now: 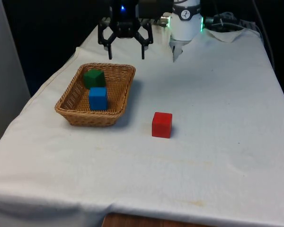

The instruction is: Pick up exactly two blocks and place them into the basket.

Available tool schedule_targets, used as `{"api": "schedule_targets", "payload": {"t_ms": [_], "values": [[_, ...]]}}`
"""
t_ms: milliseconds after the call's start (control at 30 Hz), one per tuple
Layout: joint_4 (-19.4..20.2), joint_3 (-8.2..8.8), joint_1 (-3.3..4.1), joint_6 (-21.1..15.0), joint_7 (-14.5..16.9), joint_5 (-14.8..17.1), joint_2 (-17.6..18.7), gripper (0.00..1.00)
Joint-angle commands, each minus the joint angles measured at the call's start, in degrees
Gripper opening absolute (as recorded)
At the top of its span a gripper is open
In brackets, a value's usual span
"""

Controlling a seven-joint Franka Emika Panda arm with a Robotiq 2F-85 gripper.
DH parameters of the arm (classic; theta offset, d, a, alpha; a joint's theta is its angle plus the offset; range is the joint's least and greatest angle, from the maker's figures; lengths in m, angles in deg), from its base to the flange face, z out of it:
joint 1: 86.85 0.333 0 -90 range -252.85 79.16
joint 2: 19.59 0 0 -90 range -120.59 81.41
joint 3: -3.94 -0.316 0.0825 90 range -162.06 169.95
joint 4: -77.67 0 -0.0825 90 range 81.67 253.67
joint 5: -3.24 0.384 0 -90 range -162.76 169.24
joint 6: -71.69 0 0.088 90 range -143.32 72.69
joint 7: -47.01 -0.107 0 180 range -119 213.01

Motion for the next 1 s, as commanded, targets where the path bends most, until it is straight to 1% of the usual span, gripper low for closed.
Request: {"api": "schedule_targets", "payload": {"t_ms": [0,133,167,200,267,300,400,433,467,500,667,700,733,767,800,867,933,967], "values": [[0.6,0.11,0.63,-0.5,-1.4,-1.1,-0.3,1.0],[1.5,-1.26,0.97,-0.7,-3.3,-2.0,-1.4,1.0],[1.0,-1.66,0.29,-0.1,-2.0,-0.7,-1.2,1.0],[1.6,-1.55,1.03,-0.7,-3.7,-2.1,-1.6,1.0],[1.9,-2.23,1.09,-0.7,-4.5,-2.5,-2.0,1.0],[2.2,-2.92,1.09,-0.6,-5.3,-3.0,-2.5,1.0],[2.7,-3.95,1.09,-0.6,-6.6,-3.6,-3.2,1.0],[2.3,-4.35,0.52,-0.1,-5.5,-2.6,-3.1,1.0],[2.8,-4.3,1.09,-0.6,-7.0,-3.8,-3.4,1.0],[3.0,-4.98,1.09,-0.6,-7.7,-4.1,-3.8,1.0],[3.4,-6.76,1.2,-0.5,-9.5,-4.4,-4.4,1.0],[3.6,-7.1,1.2,-0.5,-9.7,-4.5,-4.6,1.0],[3.3,-7.62,0.63,-0.1,-8.7,-3.3,-4.5,1.0],[3.6,-7.45,1.15,-0.5,-10.1,-4.6,-4.7,1.0],[3.7,-8.25,1.2,-0.5,-10.8,-4.6,-4.8,1.0],[3.7,-8.88,1.09,-0.5,-11.4,-4.8,-4.8,1.0],[3.6,-9.17,0.74,-0.3,-11.1,-4.6,-4.8,1.0],[3.6,-9.11,0.74,-0.3,-11.1,-4.5,-4.8,1.0]]}}
